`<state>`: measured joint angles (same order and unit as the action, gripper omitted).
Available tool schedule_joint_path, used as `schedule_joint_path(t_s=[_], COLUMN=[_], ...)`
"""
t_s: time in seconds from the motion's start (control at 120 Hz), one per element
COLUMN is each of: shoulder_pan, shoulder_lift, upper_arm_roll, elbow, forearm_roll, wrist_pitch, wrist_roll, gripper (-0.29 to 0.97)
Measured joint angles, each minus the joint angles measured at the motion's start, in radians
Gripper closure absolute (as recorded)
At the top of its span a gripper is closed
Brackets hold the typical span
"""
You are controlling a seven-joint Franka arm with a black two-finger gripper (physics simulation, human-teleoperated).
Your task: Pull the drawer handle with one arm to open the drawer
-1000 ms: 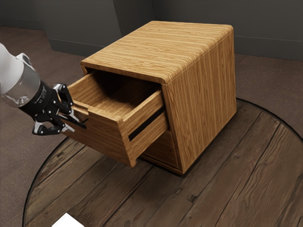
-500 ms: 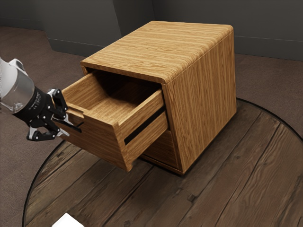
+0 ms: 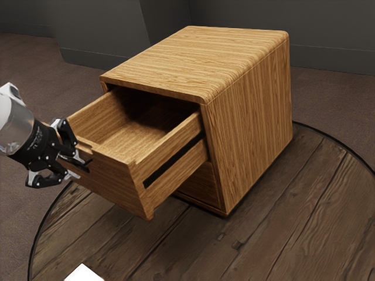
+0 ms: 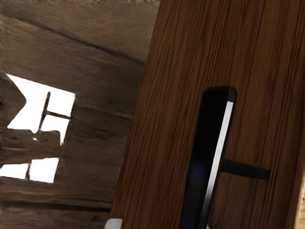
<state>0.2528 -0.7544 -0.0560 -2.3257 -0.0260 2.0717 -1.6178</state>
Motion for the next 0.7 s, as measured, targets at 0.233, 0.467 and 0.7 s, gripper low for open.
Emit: schedule_joint_path(t_s=[0.233,0.467,0.7], shoulder_pan=[0.007,0.007,0.007], shoulder_lift=[-0.015,-0.030,-0.037], upper_arm_roll=[0.000,0.000,0.001], elbow=[-0.011,-0.020,-0.028], forearm_roll=[-0.005,0.000,0.004], wrist_pitch=[0.014,0.026,0.009], wrist_roll=[-0.002,-0.004,-0.004], gripper=[0.60,0.54,0.51])
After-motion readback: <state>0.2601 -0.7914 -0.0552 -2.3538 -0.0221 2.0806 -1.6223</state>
